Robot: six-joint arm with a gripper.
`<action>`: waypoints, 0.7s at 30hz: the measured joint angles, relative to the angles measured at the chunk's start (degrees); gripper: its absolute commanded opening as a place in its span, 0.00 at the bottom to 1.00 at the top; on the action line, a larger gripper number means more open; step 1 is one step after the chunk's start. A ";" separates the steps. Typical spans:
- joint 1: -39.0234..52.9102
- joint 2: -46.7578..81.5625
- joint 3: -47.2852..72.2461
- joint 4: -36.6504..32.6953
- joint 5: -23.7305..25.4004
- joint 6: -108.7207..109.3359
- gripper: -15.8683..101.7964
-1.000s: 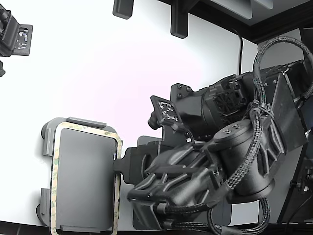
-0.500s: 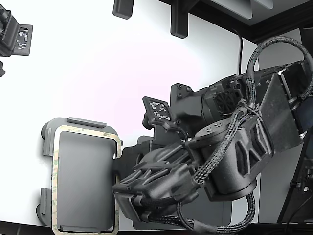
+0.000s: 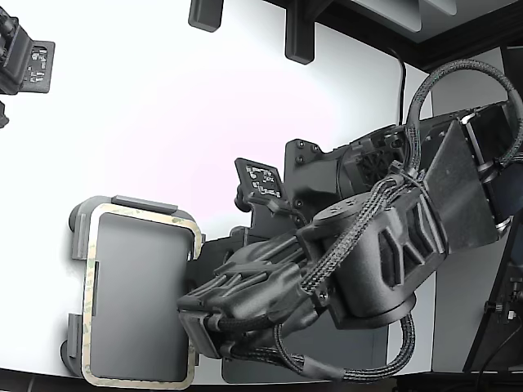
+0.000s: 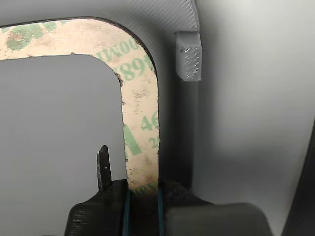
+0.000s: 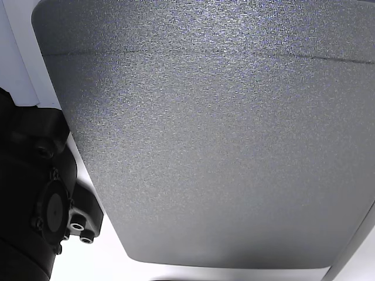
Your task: Grab top frame and put it into gray box.
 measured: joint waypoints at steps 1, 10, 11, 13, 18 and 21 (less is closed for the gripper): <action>-0.09 0.00 0.09 0.00 -0.09 -0.18 0.03; -1.14 -0.26 0.70 0.00 -0.79 -0.79 0.03; -1.14 -0.44 0.70 0.00 -0.79 -0.79 0.03; -1.14 -0.70 0.70 0.00 -0.79 -0.88 0.03; -1.14 -0.70 0.70 0.00 -0.53 -1.93 0.03; -1.14 -0.79 0.70 0.00 -0.44 -2.11 0.03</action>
